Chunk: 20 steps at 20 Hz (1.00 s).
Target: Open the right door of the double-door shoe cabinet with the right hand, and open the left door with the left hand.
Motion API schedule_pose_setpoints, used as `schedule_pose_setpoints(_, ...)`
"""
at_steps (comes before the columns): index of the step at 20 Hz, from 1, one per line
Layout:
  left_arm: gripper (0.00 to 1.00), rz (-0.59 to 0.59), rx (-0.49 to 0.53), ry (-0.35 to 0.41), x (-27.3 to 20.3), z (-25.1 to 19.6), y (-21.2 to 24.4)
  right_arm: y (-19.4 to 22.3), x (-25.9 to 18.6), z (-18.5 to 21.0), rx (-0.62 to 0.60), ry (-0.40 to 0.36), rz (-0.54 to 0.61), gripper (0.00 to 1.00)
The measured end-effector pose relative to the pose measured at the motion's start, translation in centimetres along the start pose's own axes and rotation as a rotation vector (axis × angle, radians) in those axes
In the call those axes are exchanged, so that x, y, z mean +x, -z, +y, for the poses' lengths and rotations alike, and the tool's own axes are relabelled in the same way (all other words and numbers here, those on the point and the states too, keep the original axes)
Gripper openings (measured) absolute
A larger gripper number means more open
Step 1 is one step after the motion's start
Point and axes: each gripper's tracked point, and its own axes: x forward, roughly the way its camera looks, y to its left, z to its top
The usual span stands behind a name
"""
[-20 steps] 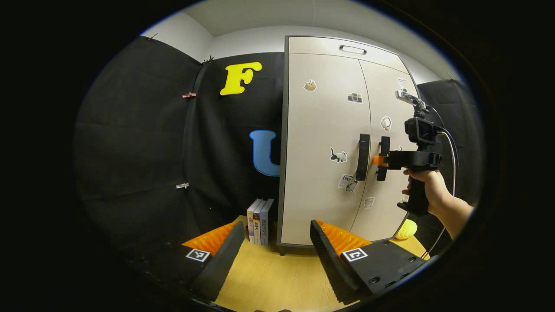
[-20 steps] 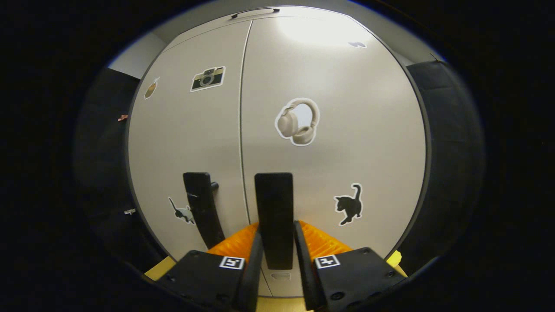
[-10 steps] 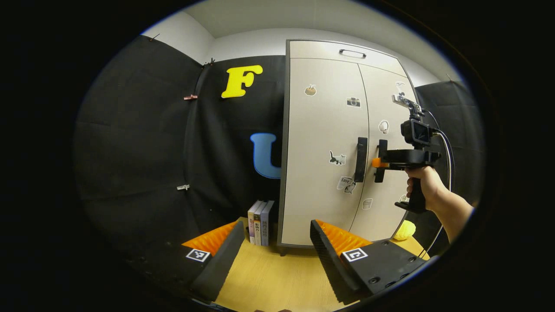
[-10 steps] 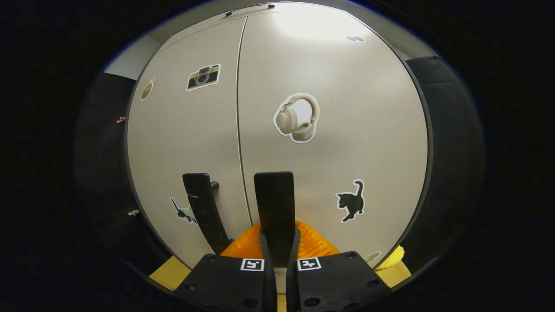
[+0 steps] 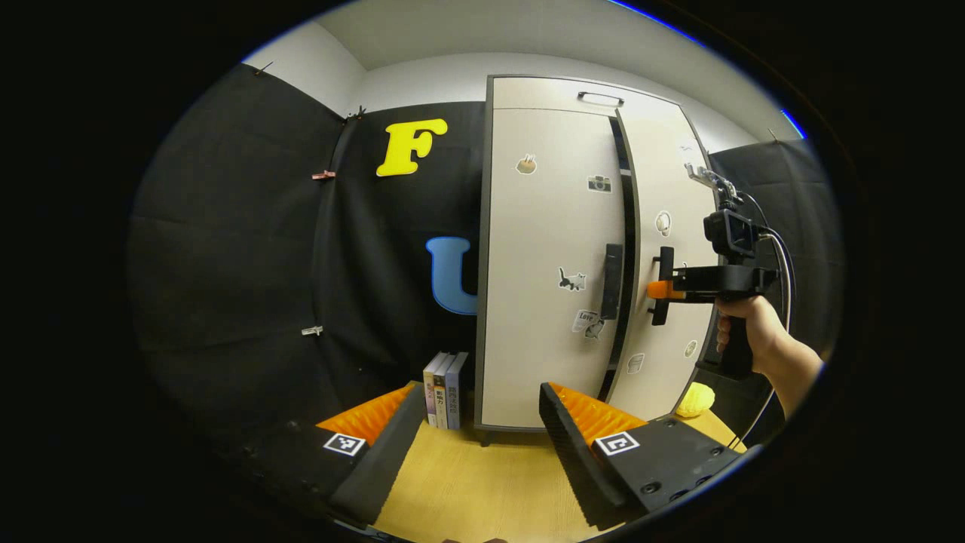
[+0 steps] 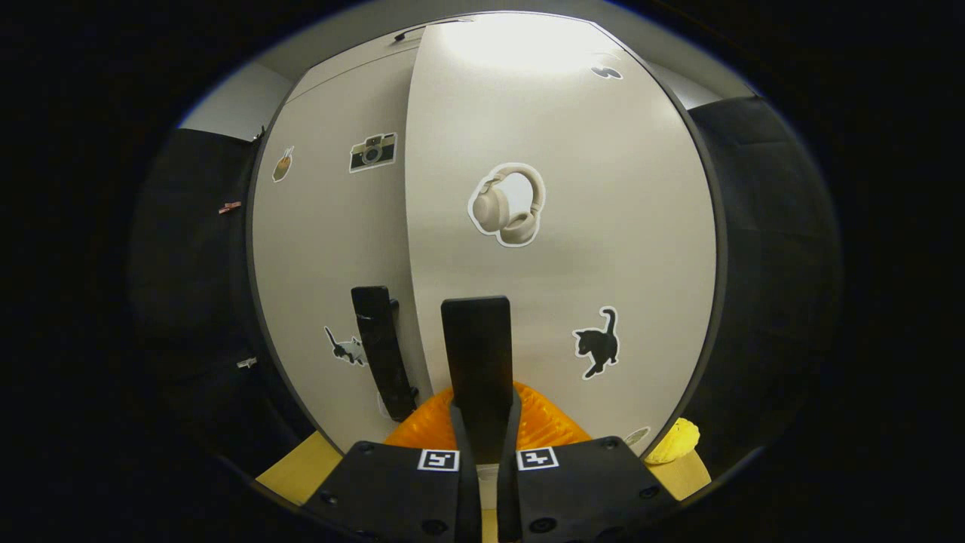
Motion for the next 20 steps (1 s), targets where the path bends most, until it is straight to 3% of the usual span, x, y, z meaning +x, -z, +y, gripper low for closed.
schedule_pose_setpoints(9, 0.95, -0.003, 0.031, 0.095, 0.8, -5.0, -0.8, -0.3, -2.9, -1.4, -0.030, -0.019, -0.015, 0.12)
schedule_pose_setpoints(20, 0.95, -0.052, 0.041, 0.115, 2.1, -7.9, -3.8, -0.4, -5.3, -3.3, -0.030, -0.065, -0.025, 0.12)
